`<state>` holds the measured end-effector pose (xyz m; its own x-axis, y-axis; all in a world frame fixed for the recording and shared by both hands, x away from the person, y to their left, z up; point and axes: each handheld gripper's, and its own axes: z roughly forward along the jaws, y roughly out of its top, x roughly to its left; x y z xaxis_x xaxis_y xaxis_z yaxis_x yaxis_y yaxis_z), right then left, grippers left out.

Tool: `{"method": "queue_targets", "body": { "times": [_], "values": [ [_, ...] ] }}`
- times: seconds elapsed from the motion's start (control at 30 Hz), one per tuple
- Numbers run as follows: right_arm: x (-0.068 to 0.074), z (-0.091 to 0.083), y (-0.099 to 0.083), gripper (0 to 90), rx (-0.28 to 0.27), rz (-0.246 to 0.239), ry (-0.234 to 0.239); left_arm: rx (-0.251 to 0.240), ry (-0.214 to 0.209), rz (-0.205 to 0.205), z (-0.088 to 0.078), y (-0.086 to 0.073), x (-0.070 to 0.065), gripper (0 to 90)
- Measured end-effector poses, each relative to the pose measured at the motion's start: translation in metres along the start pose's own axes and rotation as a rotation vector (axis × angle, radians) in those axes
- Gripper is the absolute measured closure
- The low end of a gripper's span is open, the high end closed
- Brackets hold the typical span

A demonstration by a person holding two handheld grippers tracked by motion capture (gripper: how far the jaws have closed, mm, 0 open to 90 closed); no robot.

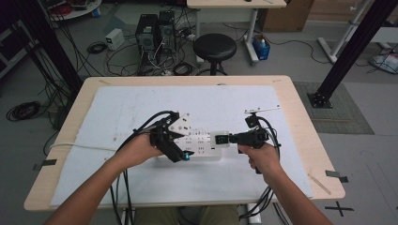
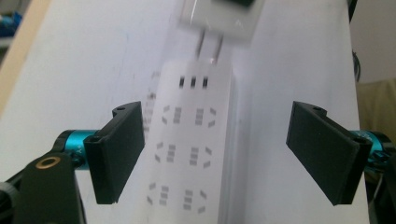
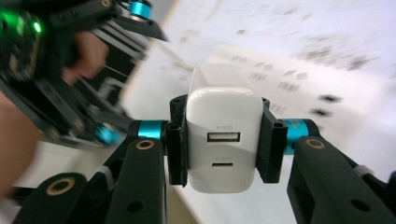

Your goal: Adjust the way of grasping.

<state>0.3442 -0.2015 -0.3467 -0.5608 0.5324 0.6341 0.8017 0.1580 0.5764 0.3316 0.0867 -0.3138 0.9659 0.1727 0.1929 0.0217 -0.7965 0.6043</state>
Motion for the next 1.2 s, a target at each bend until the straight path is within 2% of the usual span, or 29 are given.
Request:
{"method": "queue_targets", "body": {
  "times": [0.07,0.13,0.2,0.27,0.33,0.4,0.43,0.47,0.5,0.53,0.57,0.63,0.7,0.73,0.83,0.97,1.13,1.2],
  "values": [
    [0.001,-0.007,0.002,62.0,0.012,-0.078,-0.065,0.028,-0.009,-0.023,-0.004,-0.008,0.003,19.3],
    [0.004,-0.013,0.005,62.0,0.036,-0.18,-0.149,0.054,-0.014,-0.05,-0.008,-0.017,0.007,19.3],
    [0.006,-0.021,0.008,61.9,0.056,-0.291,-0.212,0.079,-0.018,-0.08,-0.014,-0.027,0.011,19.3],
    [0.007,-0.029,0.012,61.9,0.092,-0.351,-0.281,0.088,-0.04,-0.097,-0.02,-0.037,0.016,19.3],
    [0.009,-0.035,0.015,61.9,0.141,-0.426,-0.358,0.125,-0.028,-0.105,-0.028,-0.045,0.023,19.3],
    [0.008,-0.042,0.017,61.8,0.192,-0.481,-0.399,0.157,-0.024,-0.122,-0.035,-0.053,0.028,19.3],
    [0.009,-0.046,0.018,61.9,0.21,-0.503,-0.421,0.173,-0.02,-0.144,-0.038,-0.056,0.029,19.3],
    [0.01,-0.049,0.02,61.9,0.232,-0.524,-0.441,0.2,-0.03,-0.15,-0.041,-0.06,0.032,19.3],
    [0.011,-0.052,0.021,61.9,0.262,-0.552,-0.458,0.208,-0.046,-0.173,-0.043,-0.064,0.034,19.3],
    [0.012,-0.055,0.023,61.9,0.293,-0.603,-0.474,0.231,-0.058,-0.188,-0.046,-0.067,0.037,19.3],
    [0.013,-0.057,0.025,61.9,0.327,-0.628,-0.494,0.254,-0.05,-0.192,-0.048,-0.069,0.039,19.3],
    [0.016,-0.061,0.027,61.9,0.388,-0.679,-0.528,0.271,-0.035,-0.223,-0.053,-0.074,0.041,19.3],
    [0.018,-0.065,0.031,61.9,0.429,-0.705,-0.556,0.284,-0.02,-0.233,-0.058,-0.078,0.043,19.3],
    [0.019,-0.067,0.032,61.9,0.447,-0.714,-0.563,0.278,-0.014,-0.251,-0.06,-0.08,0.043,19.3],
    [0.019,-0.073,0.038,61.9,0.477,-0.728,-0.565,0.292,0.019,-0.269,-0.067,-0.087,0.046,19.3],
    [0.016,-0.076,0.04,61.8,0.509,-0.715,-0.563,0.304,0.039,-0.295,-0.074,-0.094,0.047,19.3],
    [0.009,-0.075,0.037,61.8,0.556,-0.688,-0.563,0.349,0.025,-0.281,-0.078,-0.097,0.049,19.3],
    [0.008,-0.075,0.036,61.8,0.562,-0.675,-0.564,0.355,0.031,-0.291,-0.078,-0.099,0.05,19.3]
  ]
}}
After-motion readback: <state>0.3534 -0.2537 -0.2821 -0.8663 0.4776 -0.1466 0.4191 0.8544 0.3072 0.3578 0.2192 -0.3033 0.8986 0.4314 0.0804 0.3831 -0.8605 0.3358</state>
